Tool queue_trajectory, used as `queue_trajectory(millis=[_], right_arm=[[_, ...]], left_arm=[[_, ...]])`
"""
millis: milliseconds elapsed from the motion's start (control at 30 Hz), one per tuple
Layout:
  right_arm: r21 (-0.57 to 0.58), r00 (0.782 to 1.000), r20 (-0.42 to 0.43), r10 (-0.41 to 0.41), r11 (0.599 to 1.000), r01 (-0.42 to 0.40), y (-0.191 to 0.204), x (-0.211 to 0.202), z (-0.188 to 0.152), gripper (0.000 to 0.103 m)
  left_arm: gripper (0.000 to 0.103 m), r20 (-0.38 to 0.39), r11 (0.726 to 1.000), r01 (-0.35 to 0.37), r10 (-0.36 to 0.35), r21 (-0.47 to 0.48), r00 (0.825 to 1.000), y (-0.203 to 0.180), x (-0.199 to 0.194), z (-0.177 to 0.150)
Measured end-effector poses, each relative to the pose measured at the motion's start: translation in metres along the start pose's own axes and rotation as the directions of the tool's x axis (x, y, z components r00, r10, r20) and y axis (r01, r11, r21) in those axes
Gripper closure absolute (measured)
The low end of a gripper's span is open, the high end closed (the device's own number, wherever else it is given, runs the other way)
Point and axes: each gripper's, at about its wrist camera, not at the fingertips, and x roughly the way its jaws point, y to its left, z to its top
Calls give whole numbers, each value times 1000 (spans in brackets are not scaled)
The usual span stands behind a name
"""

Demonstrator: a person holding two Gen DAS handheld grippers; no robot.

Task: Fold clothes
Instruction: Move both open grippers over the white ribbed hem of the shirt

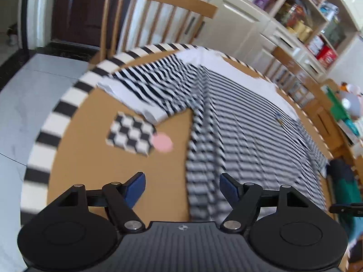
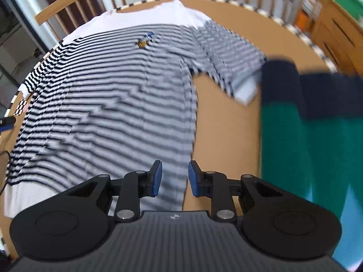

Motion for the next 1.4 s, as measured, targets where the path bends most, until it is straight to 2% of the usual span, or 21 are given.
queue_trajectory(millis=[200, 333, 367, 467, 567, 633, 700, 767, 867, 933, 1000, 1033, 1133, 1167, 1233, 1333, 1400], right_arm=[[172, 999, -31, 23, 985, -17, -9, -31, -71, 72], [166, 1000, 4, 28, 986, -28, 4, -39, -100, 71], [146, 999, 19, 36, 989, -38, 10, -42, -105, 71], [-29, 992, 65, 111, 994, -109, 39, -49, -115, 72], [-172, 995, 33, 90, 982, -83, 61, -43, -123, 73], [-187, 996, 39, 82, 980, -73, 66, -44, -127, 71], [-199, 996, 49, 76, 978, -65, 72, -45, -131, 71], [-202, 992, 81, 98, 976, -80, 83, -47, -132, 71], [-266, 985, 117, 129, 959, -94, 109, -44, -135, 72], [-342, 983, 136, 124, 937, -71, 125, -40, -135, 73], [-417, 983, 145, 110, 908, -40, 137, -38, -137, 73], [-436, 984, 145, 104, 899, -30, 139, -37, -138, 73], [-426, 986, 134, 100, 904, -34, 135, -36, -137, 67], [-405, 986, 129, 101, 913, -40, 131, -37, -137, 62], [-366, 988, 119, 101, 929, -51, 123, -37, -136, 60], [-336, 988, 117, 98, 940, -54, 114, -38, -137, 60], [-322, 989, 119, 91, 945, -49, 111, -38, -137, 60]], left_arm=[[28, -87, 997, 24, -29, -67, 996, -4, -32, -49], [28, -101, 997, 0, -9, -83, 995, -10, -53, -81], [28, -97, 997, 2, -10, -82, 995, -12, -58, -87], [28, -84, 999, 4, -8, -38, 996, -24, -71, -103], [29, -72, 999, 21, -18, 37, 997, -40, -80, -118], [30, -55, 994, 38, -32, 106, 998, -54, -87, -128], [30, -32, 974, 42, -36, 224, 999, -72, -90, -140], [35, -2, 933, 18, -19, 358, 1000, -94, -86, -151], [39, 49, 833, -29, 3, 553, 999, -125, -77, -168], [39, 80, 767, -56, 6, 640, 997, -140, -70, -176], [39, 114, 693, -106, 34, 713, 993, -152, -61, -185], [43, 122, 669, -122, 48, 733, 991, -155, -57, -187], [53, 138, 601, -161, 84, 783, 987, -160, -48, -192], [56, 141, 571, -170, 95, 803, 985, -161, -46, -194], [56, 137, 511, -172, 106, 842, 985, -164, -43, -199], [55, 111, 489, -132, 73, 862, 991, -168, -43, -201], [55, 123, 468, -146, 79, 872, 989, -173, -36, -202]])
